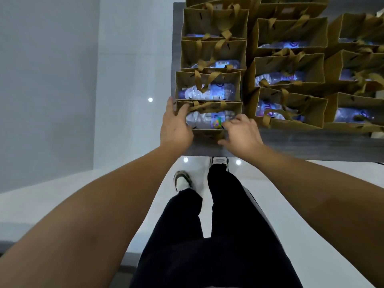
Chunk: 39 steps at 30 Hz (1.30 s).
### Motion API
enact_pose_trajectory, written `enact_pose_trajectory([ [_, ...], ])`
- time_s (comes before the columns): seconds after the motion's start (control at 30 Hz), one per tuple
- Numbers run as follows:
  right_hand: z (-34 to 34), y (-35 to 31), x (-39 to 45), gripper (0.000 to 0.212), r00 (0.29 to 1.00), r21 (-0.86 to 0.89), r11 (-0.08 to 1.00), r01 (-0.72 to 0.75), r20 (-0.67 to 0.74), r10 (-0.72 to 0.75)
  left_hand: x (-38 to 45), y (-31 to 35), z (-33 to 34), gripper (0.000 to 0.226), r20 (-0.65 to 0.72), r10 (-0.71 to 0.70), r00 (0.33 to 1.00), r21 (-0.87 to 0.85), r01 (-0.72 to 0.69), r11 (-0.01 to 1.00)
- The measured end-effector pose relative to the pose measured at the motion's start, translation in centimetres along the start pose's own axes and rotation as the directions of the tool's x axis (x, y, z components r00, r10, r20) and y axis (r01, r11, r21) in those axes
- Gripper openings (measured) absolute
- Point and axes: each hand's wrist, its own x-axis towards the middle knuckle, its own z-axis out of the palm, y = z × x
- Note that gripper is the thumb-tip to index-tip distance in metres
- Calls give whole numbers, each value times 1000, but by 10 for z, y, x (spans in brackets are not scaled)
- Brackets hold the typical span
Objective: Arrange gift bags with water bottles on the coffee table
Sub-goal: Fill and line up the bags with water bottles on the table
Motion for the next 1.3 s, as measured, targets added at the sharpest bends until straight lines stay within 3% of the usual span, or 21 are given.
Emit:
enact_pose_trajectory([
  [0.33,23,-6,-1,32,993,161,980,-116,-10,119,-10,-22,-1,56,76,102,992,87,-108,990],
  [0.5,33,-7,-20,29,992,179,976,-123,-19,128,-23,-26,-3,19,83,269,959,398,-280,874],
  [0.67,43,-5,-37,27,989,167,976,-142,-8,145,-36,-32,5,14,156,234,960,454,-280,846],
  [0.83,45,-10,-39,36,982,191,966,-175,-40,186,-38,-41,15,25,194,81,978,279,-134,951],
  [1.07,47,-10,-48,32,985,254,955,-154,-36,169,-45,-34,17,17,288,41,957,336,-141,931],
  [1.3,52,-16,-49,31,989,185,977,-109,-79,126,-51,-28,13,15,308,7,951,337,-116,934],
])
